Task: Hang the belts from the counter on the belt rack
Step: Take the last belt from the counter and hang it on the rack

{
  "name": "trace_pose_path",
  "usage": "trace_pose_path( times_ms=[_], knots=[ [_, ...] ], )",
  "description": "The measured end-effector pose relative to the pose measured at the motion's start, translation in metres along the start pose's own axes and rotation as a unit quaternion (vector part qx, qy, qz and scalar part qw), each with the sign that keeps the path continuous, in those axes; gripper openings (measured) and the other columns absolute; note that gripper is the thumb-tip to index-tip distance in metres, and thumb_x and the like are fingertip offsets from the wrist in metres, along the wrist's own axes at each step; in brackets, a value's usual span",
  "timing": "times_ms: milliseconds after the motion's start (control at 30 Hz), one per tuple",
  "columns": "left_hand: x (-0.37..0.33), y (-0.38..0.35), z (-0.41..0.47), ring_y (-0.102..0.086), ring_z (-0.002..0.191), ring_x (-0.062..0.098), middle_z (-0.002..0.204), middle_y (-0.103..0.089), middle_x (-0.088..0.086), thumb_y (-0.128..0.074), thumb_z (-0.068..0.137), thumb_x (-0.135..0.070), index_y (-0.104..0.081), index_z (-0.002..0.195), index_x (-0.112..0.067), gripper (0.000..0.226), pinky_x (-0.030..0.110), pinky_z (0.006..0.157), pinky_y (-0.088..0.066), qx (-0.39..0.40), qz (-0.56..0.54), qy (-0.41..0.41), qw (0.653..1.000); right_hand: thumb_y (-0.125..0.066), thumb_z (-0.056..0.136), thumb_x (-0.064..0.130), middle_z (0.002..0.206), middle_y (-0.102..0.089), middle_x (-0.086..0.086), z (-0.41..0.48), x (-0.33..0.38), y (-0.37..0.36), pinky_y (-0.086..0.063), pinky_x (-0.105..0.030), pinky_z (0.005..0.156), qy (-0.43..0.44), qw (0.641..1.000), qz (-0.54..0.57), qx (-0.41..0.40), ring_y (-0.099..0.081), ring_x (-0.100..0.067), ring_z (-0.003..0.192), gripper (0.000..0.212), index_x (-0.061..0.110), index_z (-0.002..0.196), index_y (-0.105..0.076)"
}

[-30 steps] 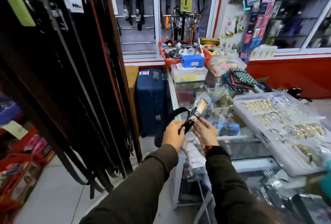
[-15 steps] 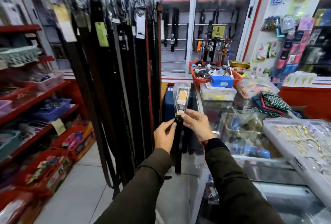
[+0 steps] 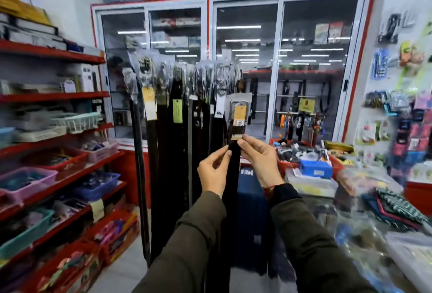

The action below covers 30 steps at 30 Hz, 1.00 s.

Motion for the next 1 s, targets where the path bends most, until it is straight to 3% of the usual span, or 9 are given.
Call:
trace_pose_path(
  times_ms=[267,400,467,667,867,933,1000],
  knots=[
    [-0.081,-0.016,0.067,-0.069,0.085,0.01,0.091,-0.074,-0.001,-0.073,0.087,-0.014,-0.076,0.107,-0.007,0.022,0.029,0.088,-0.057,0.02,0.082,-0.098,0.992,-0.063,0.091,0.001,0.127,-0.063,-0.029,0.05,0.067,-0.025,-0.048,-0.048,0.106,0.041,0.999,0.034,-0.012,-0.062,-0.038,0.118,0.037,-0.007,0.126,-0.058],
    [-0.105,-0.024,0.082,-0.067,0.076,0.011,0.09,-0.076,0.006,-0.075,0.085,-0.016,-0.077,0.106,-0.006,0.023,0.033,0.082,-0.06,0.02,0.094,-0.1,0.99,-0.066,0.089,0.003,0.116,-0.068,-0.028,0.064,0.089,-0.031,-0.061,-0.026,0.08,0.063,0.998,0.026,-0.003,-0.069,-0.029,0.093,0.034,-0.008,0.121,-0.062],
    [-0.108,-0.027,0.085,-0.068,0.077,0.013,0.088,-0.076,0.007,-0.076,0.084,-0.015,-0.077,0.105,-0.005,0.024,0.036,0.081,-0.061,0.02,0.08,-0.084,0.993,-0.067,0.089,0.005,0.11,-0.07,-0.025,0.068,0.094,-0.031,-0.061,-0.023,0.076,0.069,0.998,0.013,0.001,-0.071,-0.025,0.089,0.033,-0.008,0.12,-0.064],
    [-0.093,-0.025,0.084,-0.071,0.073,0.017,0.082,-0.073,0.008,-0.077,0.083,-0.008,-0.074,0.105,0.001,0.025,0.032,0.066,-0.063,0.042,0.018,-0.009,0.999,-0.07,0.087,0.007,0.114,-0.069,-0.031,0.078,0.082,-0.03,-0.057,-0.042,0.092,0.049,0.999,-0.021,-0.009,-0.069,-0.039,0.108,0.031,-0.009,0.114,-0.067],
    [-0.079,-0.021,0.093,-0.072,0.082,0.023,0.085,-0.073,0.009,-0.071,0.086,-0.007,-0.074,0.109,-0.002,0.023,0.044,0.081,-0.063,0.051,0.054,0.0,0.997,-0.07,0.087,0.008,0.112,-0.071,-0.026,0.083,0.074,-0.032,-0.057,-0.045,0.093,0.063,0.995,-0.066,-0.027,-0.07,-0.036,0.106,0.03,-0.003,0.115,-0.067],
    [-0.075,-0.019,0.094,-0.073,0.084,0.021,0.089,-0.076,0.009,-0.069,0.087,-0.008,-0.075,0.108,-0.007,0.021,0.043,0.087,-0.061,0.058,0.099,-0.037,0.993,-0.066,0.09,0.013,0.115,-0.072,-0.016,0.084,0.072,-0.029,-0.057,-0.046,0.093,0.12,0.976,-0.173,-0.056,-0.069,-0.03,0.108,0.031,0.007,0.12,-0.065],
    [-0.079,-0.014,0.092,-0.073,0.091,0.014,0.098,-0.078,0.006,-0.065,0.09,-0.008,-0.074,0.11,-0.012,0.023,0.039,0.092,-0.059,0.041,0.168,-0.128,0.977,-0.054,0.095,0.014,0.128,-0.065,-0.008,0.082,0.072,-0.026,-0.052,-0.045,0.1,0.203,0.933,-0.286,-0.085,-0.065,-0.024,0.113,0.036,0.015,0.131,-0.056]
  ],
)
Point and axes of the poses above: each hand's wrist, its own z-axis towards the middle knuckle, its own y-axis out of the back of the hand, x = y × z, the point moved 4 cm from there along z, towards the middle knuckle
